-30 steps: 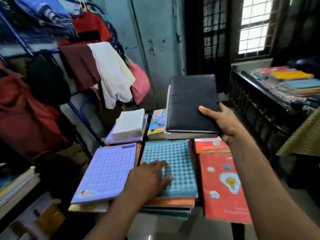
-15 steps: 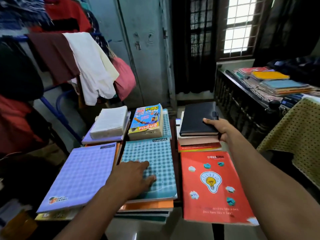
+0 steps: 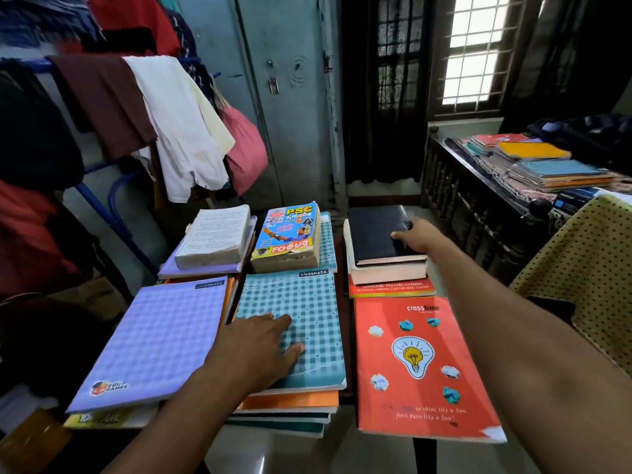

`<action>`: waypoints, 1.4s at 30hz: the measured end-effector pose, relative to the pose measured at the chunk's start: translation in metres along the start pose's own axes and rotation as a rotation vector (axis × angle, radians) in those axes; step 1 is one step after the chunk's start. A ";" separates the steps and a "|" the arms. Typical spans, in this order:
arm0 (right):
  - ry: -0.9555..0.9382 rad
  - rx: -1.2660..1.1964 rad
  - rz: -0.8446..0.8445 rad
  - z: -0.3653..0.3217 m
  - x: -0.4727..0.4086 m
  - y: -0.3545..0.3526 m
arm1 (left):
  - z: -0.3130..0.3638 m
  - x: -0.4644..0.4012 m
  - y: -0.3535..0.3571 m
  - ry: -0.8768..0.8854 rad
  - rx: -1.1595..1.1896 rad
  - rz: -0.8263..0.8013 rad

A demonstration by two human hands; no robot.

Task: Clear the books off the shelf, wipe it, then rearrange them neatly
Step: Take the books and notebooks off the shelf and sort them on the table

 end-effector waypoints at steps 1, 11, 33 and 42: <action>-0.011 0.004 -0.005 -0.002 0.003 0.001 | 0.000 0.001 0.000 0.001 -0.002 -0.003; -0.236 0.451 -0.062 0.020 0.176 0.036 | 0.001 0.000 0.007 0.016 -0.028 -0.027; -0.364 -0.236 -0.280 -0.038 0.264 0.116 | -0.033 0.028 0.050 -0.143 0.447 0.024; -0.623 0.194 -0.242 -0.091 0.310 0.143 | -0.066 0.055 0.039 -0.096 0.598 0.239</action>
Point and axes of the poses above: each hand's wrist, its own x-axis away from the middle knuckle, its own y-axis out of the palm, z = x × y, the point moved 6 cm from there along -x, towards the middle knuckle, and after that the axes turned 9 degrees about -x, right-handed, at the moved point
